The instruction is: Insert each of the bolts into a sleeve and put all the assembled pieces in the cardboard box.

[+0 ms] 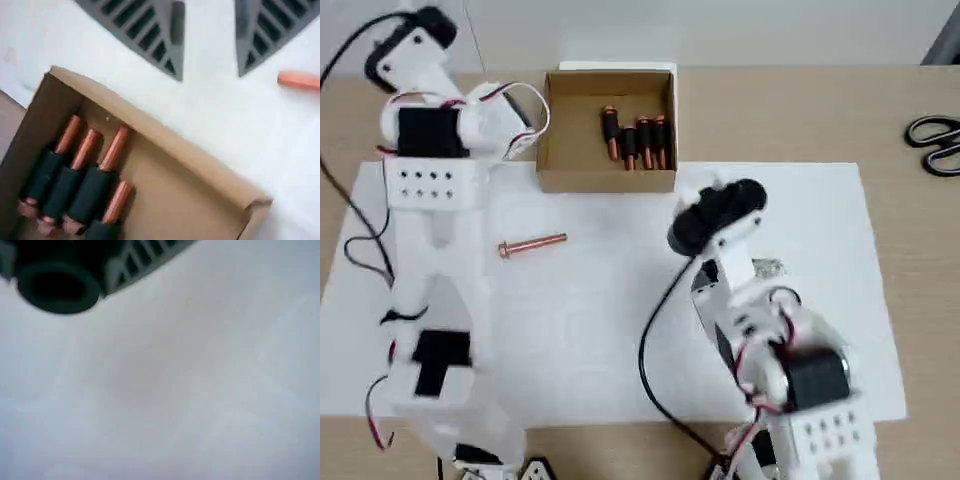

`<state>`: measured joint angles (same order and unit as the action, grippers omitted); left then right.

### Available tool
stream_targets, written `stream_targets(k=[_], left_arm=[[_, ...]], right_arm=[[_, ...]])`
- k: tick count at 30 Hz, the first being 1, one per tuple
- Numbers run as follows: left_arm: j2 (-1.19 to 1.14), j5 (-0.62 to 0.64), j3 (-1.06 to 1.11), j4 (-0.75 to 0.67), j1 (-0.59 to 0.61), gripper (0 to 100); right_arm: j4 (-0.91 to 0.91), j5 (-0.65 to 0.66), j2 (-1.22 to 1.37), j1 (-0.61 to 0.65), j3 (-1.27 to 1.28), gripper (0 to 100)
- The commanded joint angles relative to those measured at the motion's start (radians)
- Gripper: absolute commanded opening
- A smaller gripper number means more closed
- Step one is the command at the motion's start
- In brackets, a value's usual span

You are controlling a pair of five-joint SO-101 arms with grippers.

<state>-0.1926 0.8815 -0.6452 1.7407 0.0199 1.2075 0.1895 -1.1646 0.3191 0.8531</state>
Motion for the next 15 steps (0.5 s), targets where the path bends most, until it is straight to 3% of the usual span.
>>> stream_targets(k=[1, 6, 10, 15], left_arm=[[0.061, 0.238, 0.17, 0.003, 0.002, 7], [0.069, 0.328, 0.255, -0.104, -0.055, 7], [0.061, 0.471, 0.259, -0.058, -0.101, 8], [0.015, 0.632, 0.286, -0.08, -0.103, 19]], right_arm=[[-0.116, 0.009, -0.168, -0.001, 0.138, 0.5], [-0.346, 0.003, -0.372, -0.001, 0.413, 0.5], [-0.568, 0.005, -0.561, -0.001, 0.669, 0.5], [-0.628, 0.005, -0.644, -0.001, 0.807, 0.5]])
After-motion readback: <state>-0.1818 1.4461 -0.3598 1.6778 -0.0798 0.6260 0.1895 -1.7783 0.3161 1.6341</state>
